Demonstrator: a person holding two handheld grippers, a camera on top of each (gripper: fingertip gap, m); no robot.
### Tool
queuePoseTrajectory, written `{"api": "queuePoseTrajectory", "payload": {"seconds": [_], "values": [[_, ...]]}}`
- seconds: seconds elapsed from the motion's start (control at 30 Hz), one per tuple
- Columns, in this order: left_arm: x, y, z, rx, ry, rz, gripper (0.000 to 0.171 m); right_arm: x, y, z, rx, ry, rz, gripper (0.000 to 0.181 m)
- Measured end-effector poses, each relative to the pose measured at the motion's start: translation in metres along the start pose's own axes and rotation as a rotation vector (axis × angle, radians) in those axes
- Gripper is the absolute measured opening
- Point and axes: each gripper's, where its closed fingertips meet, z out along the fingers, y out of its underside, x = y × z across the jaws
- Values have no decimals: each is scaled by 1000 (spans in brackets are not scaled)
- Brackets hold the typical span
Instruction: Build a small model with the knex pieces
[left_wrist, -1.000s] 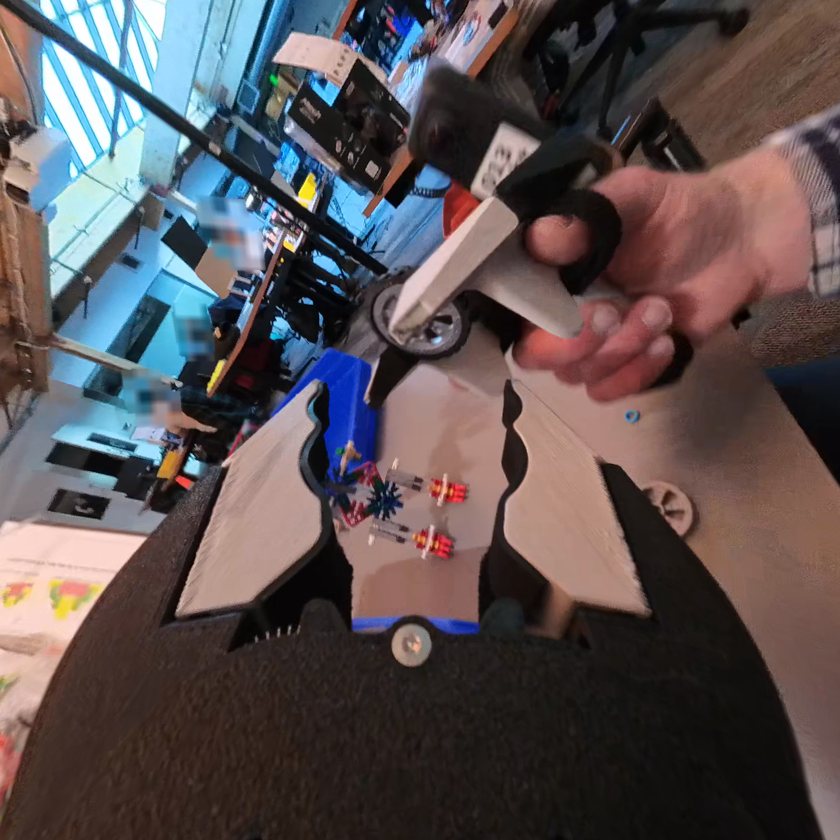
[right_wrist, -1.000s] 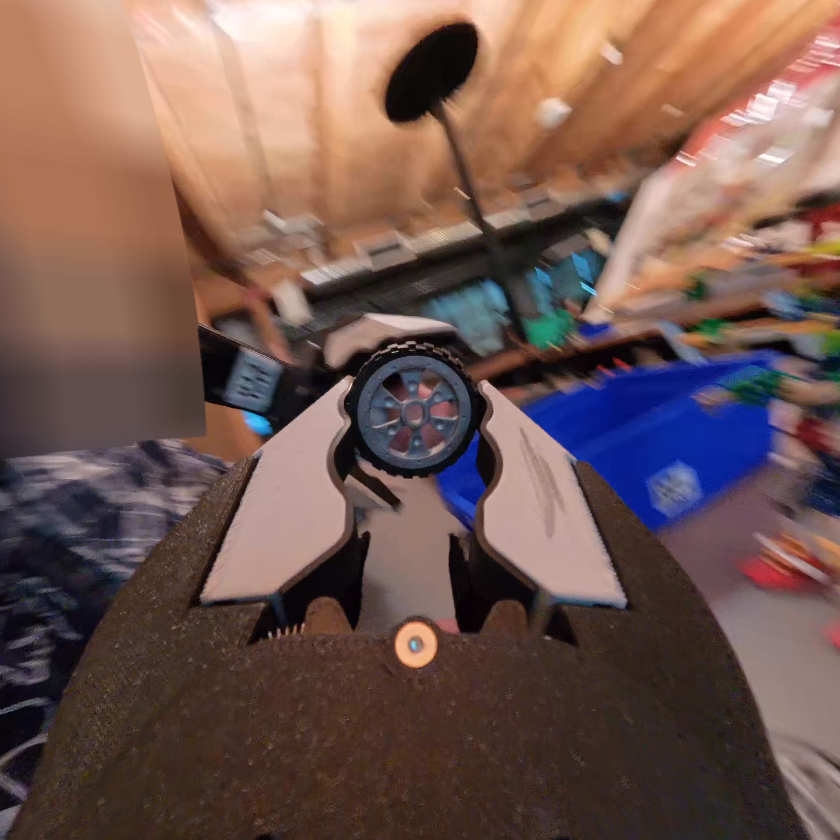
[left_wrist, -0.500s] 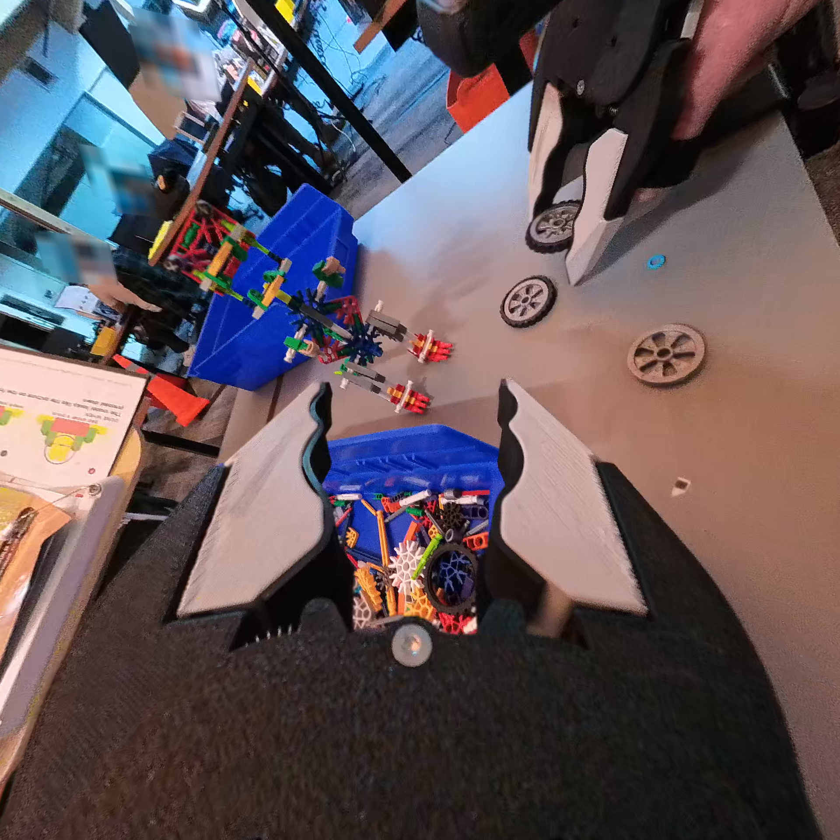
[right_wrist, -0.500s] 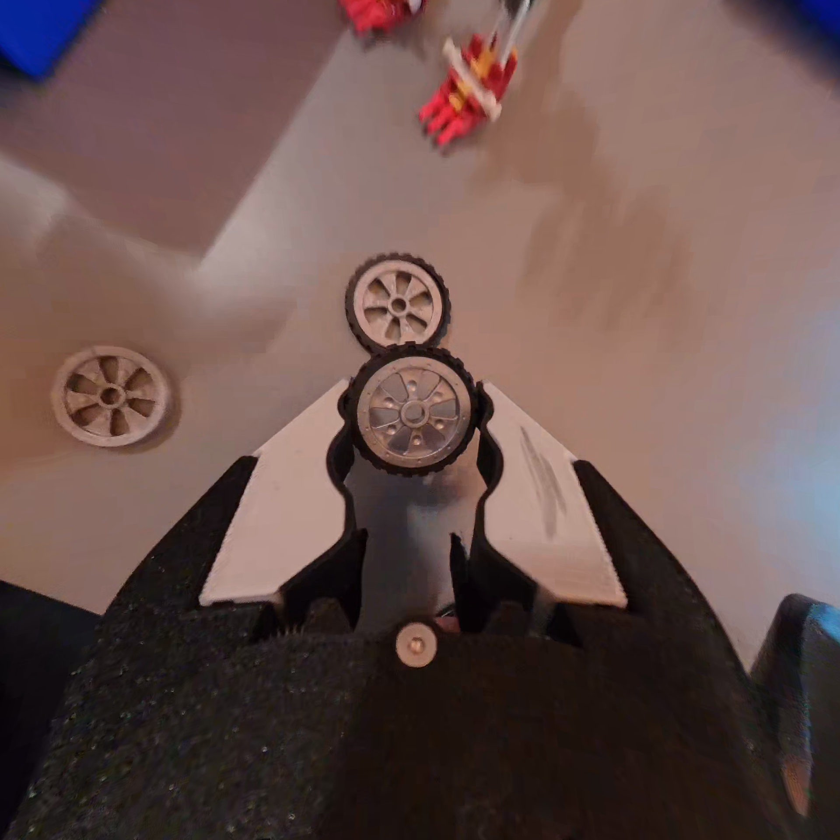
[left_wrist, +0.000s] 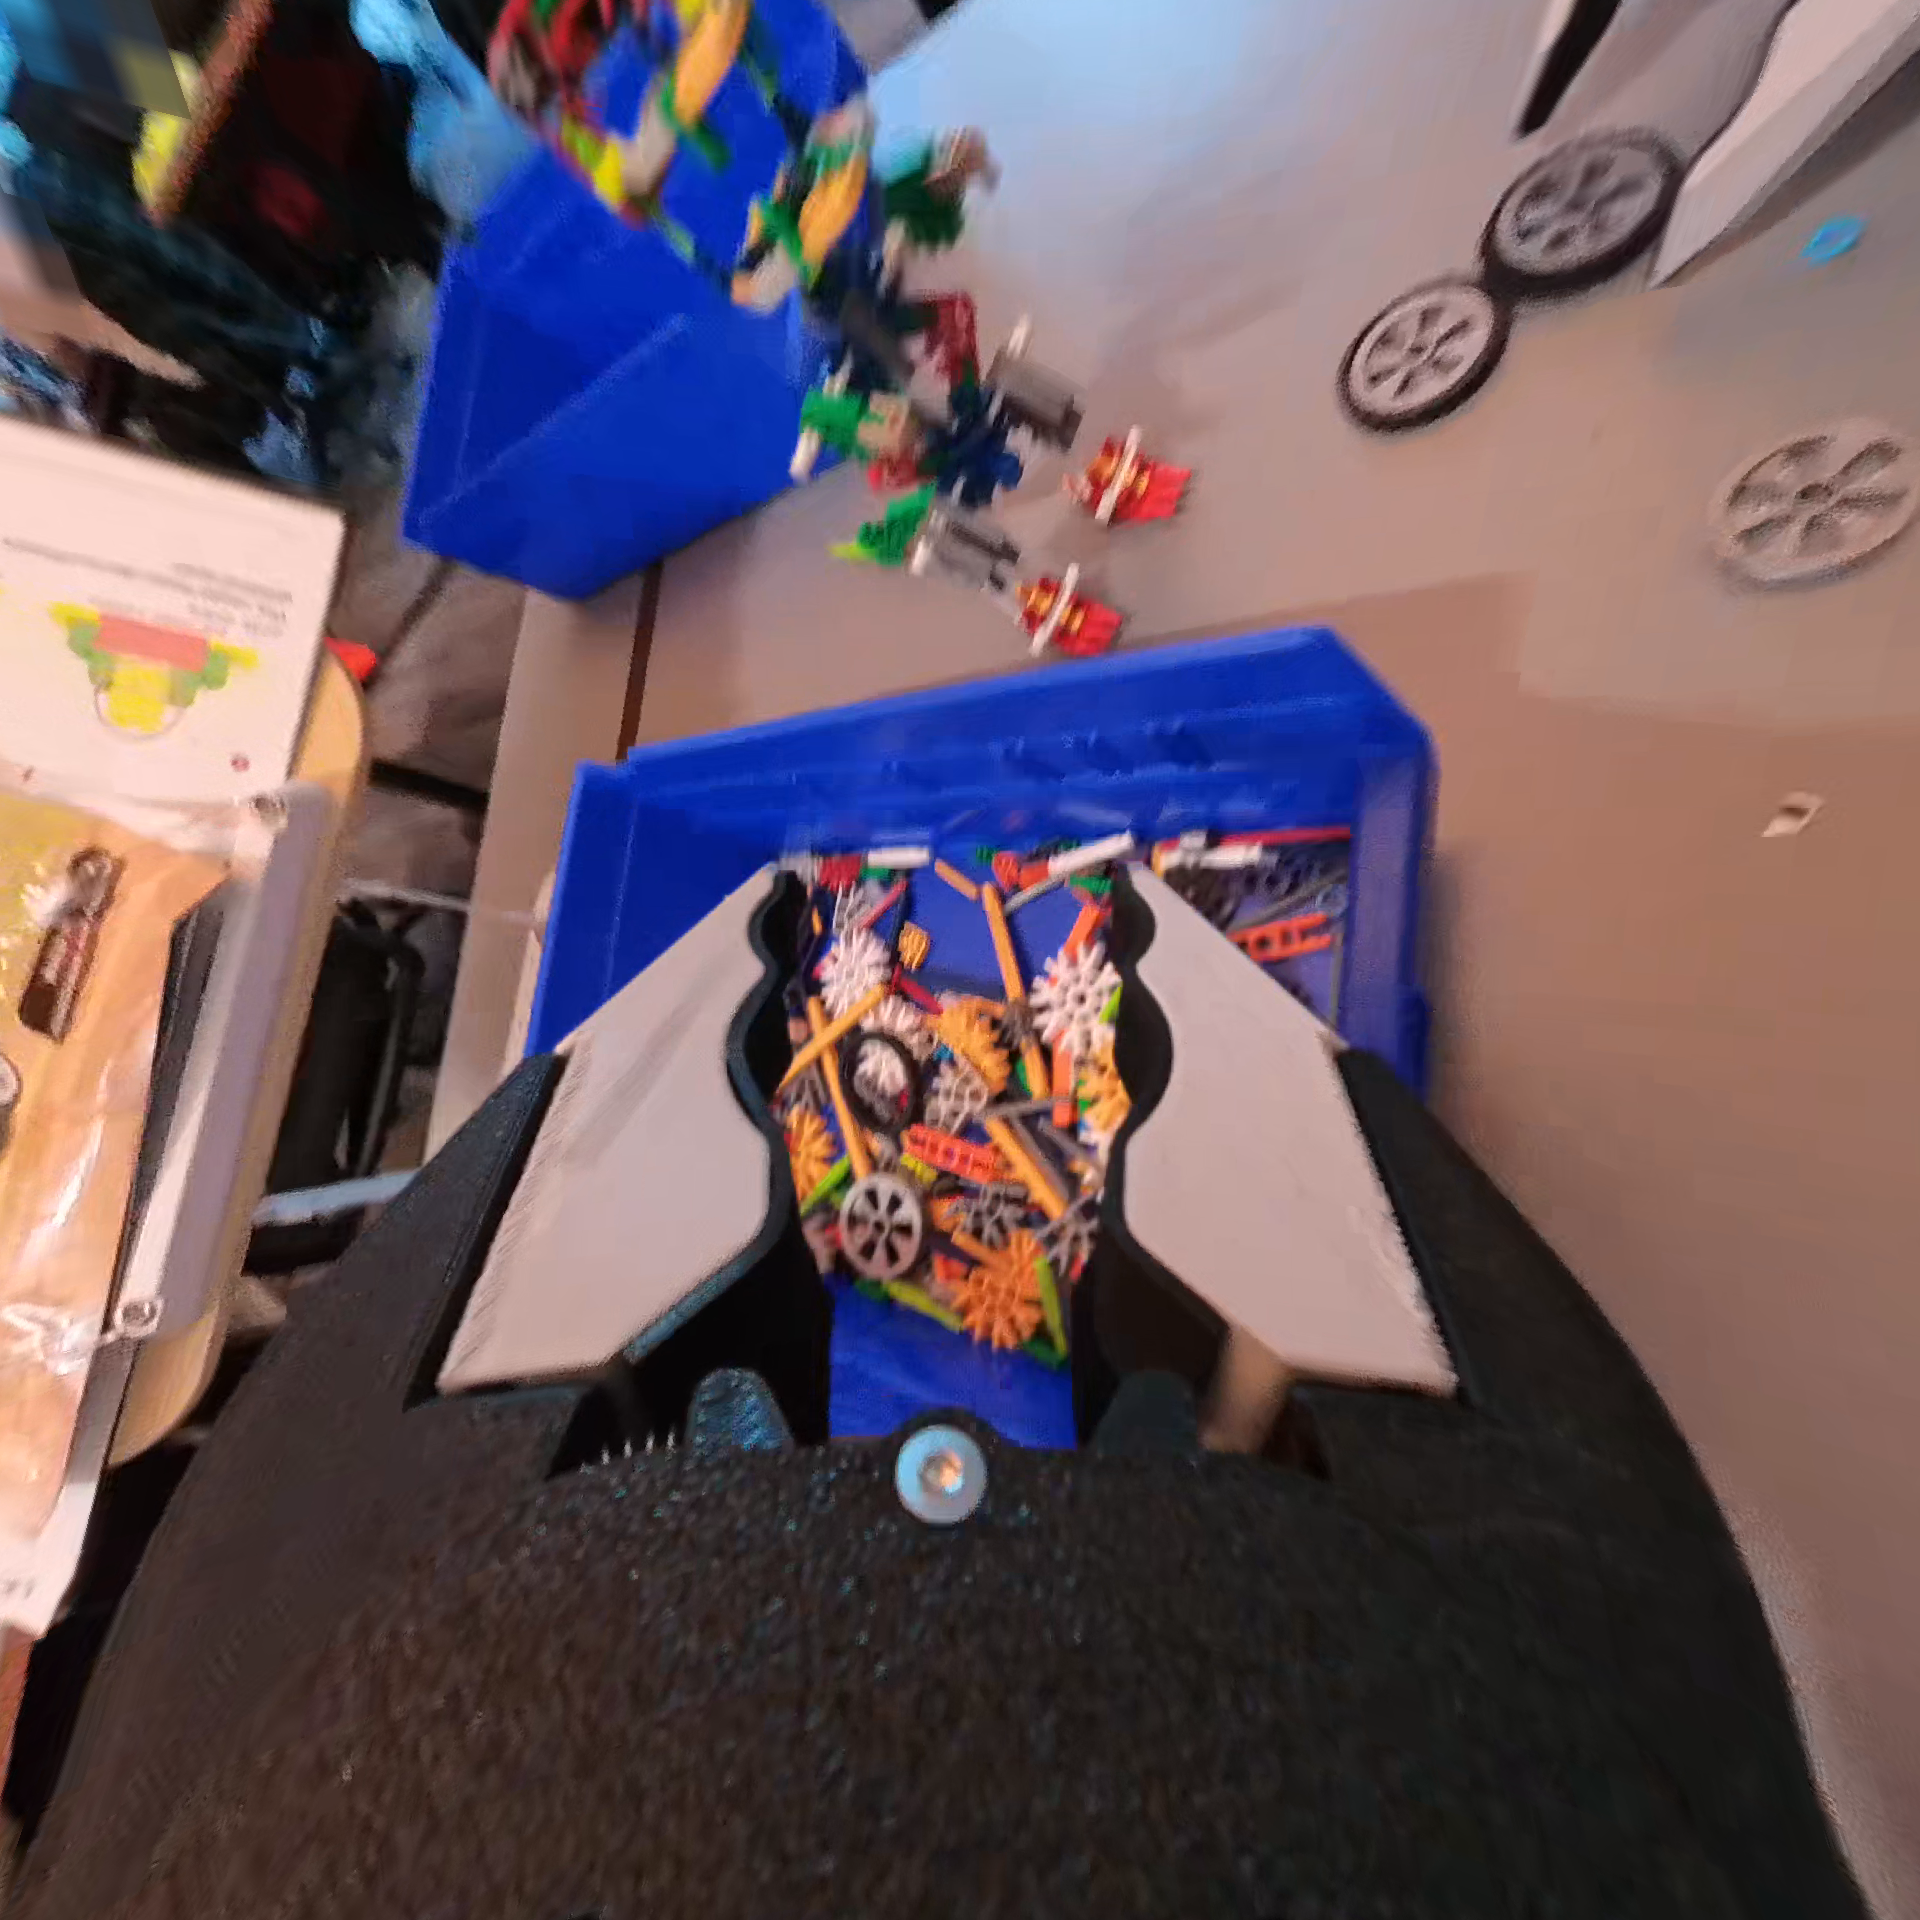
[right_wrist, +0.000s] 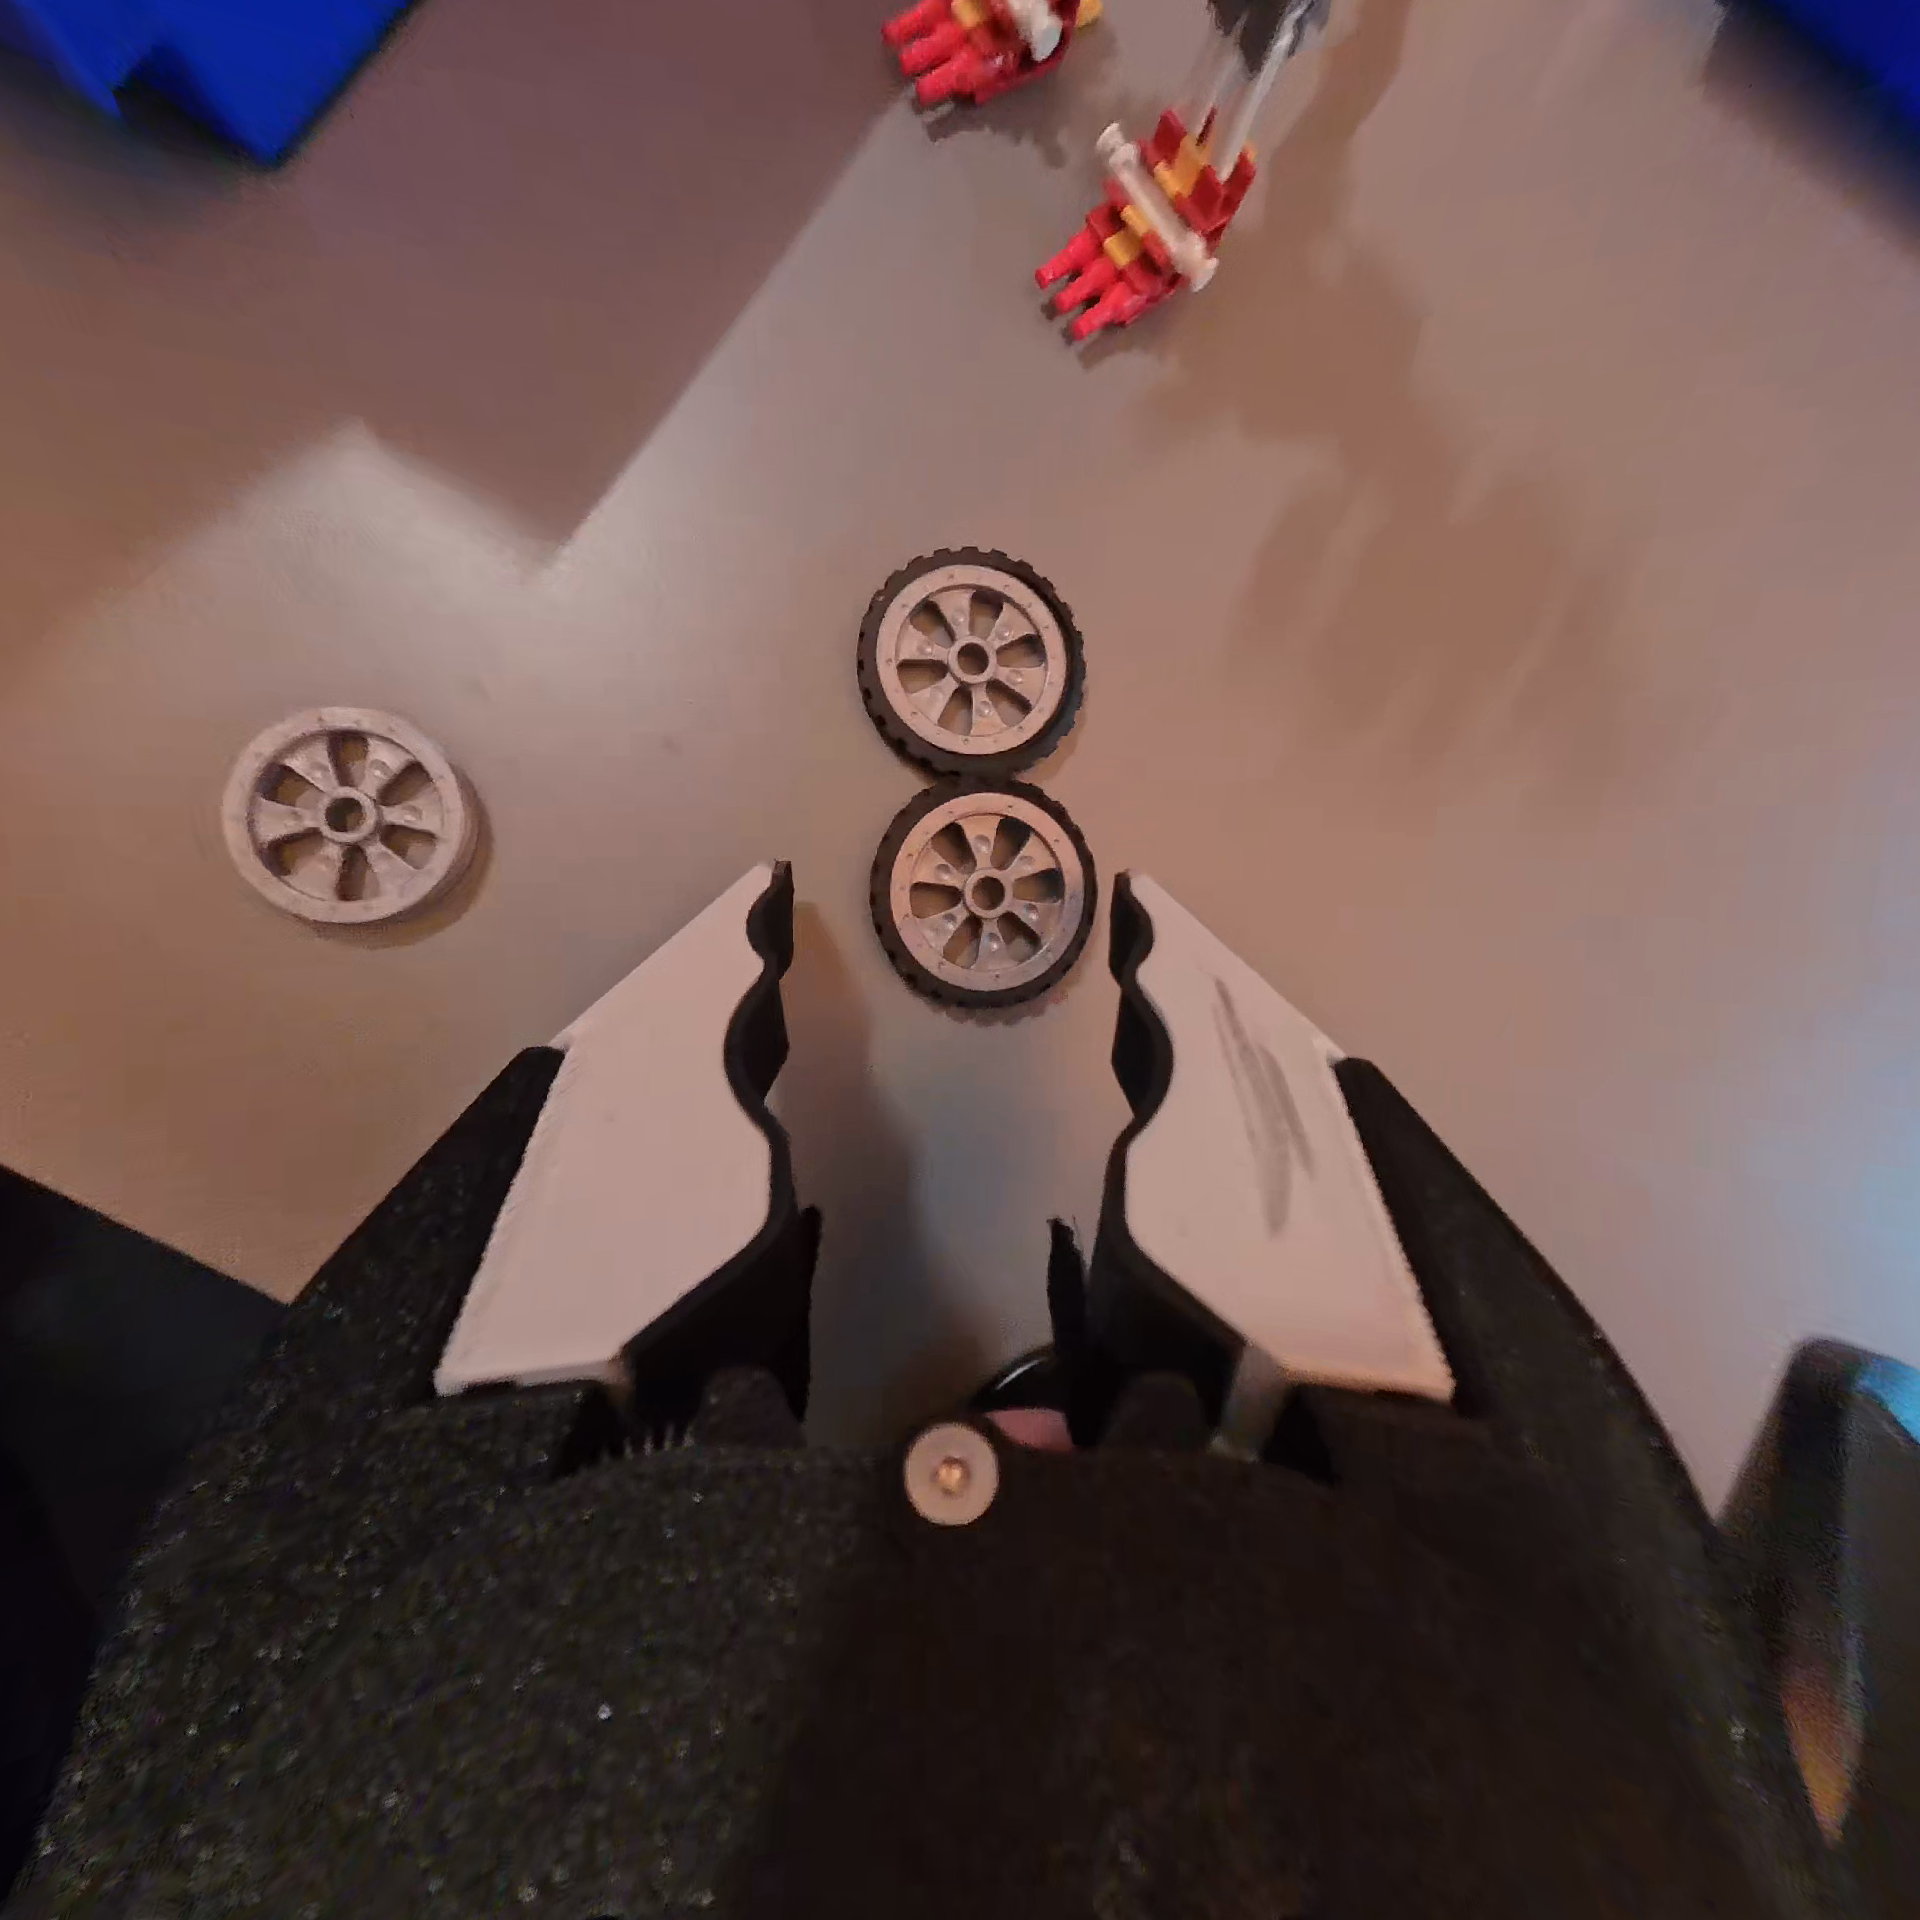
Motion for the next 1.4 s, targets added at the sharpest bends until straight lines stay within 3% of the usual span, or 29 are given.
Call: {"api": "queuePoseTrajectory", "payload": {"seconds": [0.17, 0.4, 0.53, 0.63, 0.83, 1.07, 1.17, 1.27, 1.4], "values": [[-26, 51, 13, -248, 90, -100, 44, 13, 4, 9, -1, 35, 25, 55], [-38, 101, 64, -466, 213, -114, 44, 8, -5, 0, 82, 40, 12, 56], [-19, 127, 89, -574, 389, -162, 17, 2, -9, -8, 136, 35, -14, 56], [-19, 146, 99, -681, 385, -106, 16, 0, -14, -13, 186, 32, -4, 56], [-21, 139, 105, -661, 414, -95, 3, -1, -20, -19, 224, 38, -22, 55], [-36, 120, 89, -552, 362, -136, 2, -4, -31, -30, 278, 43, -43, 54], [-34, 86, 73, -377, 392, -211, 2, -14, -43, -37, 327, 37, -87, 55], [-16, 29, 46, -136, 479, -275, 2, -30, -61, -51, 414, 11, -147, 56], [25, -32, 12, 25, 508, -179, 3, -60, -84, -77, 534, -64, -226, 56]]}}
